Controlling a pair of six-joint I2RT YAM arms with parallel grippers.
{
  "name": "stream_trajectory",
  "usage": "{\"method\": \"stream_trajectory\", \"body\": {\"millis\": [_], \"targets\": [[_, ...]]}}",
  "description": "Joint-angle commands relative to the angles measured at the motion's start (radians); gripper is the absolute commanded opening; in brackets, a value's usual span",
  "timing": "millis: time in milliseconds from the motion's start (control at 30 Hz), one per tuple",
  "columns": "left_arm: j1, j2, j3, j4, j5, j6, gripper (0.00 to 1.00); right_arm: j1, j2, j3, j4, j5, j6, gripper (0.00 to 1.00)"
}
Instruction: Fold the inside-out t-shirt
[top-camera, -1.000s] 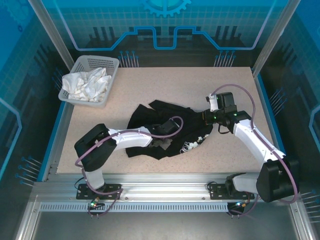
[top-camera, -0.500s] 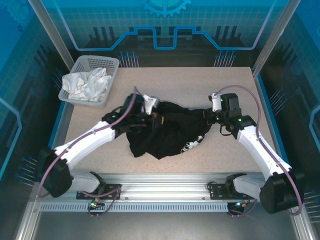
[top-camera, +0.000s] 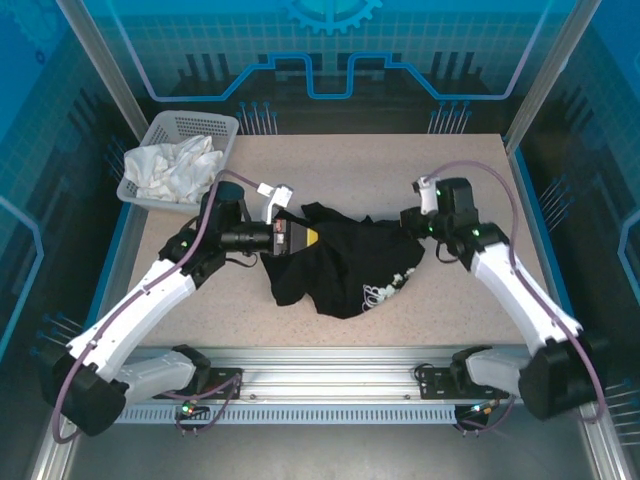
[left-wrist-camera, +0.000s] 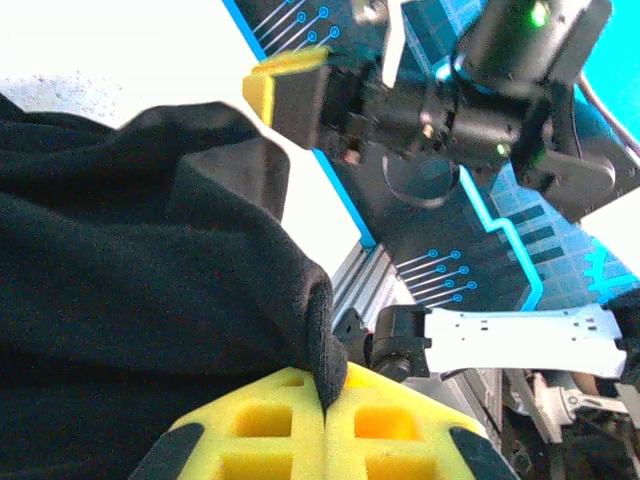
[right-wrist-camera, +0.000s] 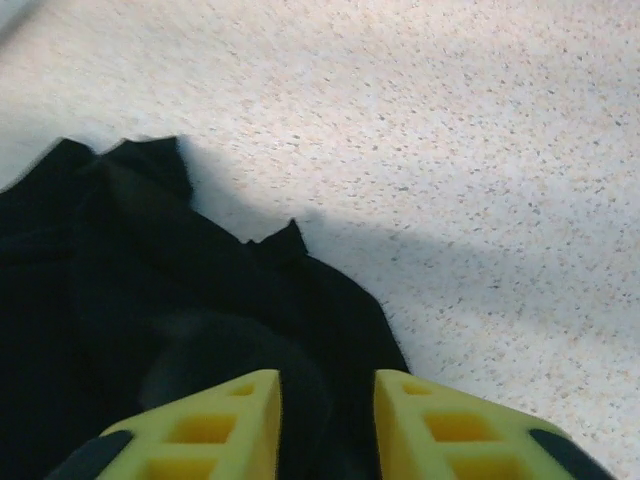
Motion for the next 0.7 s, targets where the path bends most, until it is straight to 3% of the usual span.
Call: {"method": "stream_trajectory", "body": {"millis": [0,100,300,433,600,667], "targets": [[0.011,0.057,0.021,0.070,0.068,-0.055,0.00,0.034,0.025,0.041,-0.087,0.075,-0.019,0.44],[0.012,0.082,0.027,0.081,0.066,-0.057,0.00,0.107,-0.109,-0.047,-0.007,0.010,-0.093,0.55],[0.012,0.103,0.027,0.083,0.063,-0.053,0.00,0.322,-0.278,-0.228,0.151,-0.119,-0.123,0.61],[0.012,0.107,0.028,0.078,0.066,-0.052,0.00,0.464,-0.238,-0.286,0.273,-0.039,-0.108,0.69],[0.012,0.092,0.021,0.069,0.064,-0.047,0.00,0.481,-0.137,-0.275,0.355,-0.005,-0.088,0.69],[0.012,0.086,0.016,0.068,0.062,-0.044,0.00,0.481,-0.104,-0.267,0.373,0.018,-0.086,0.65]]}}
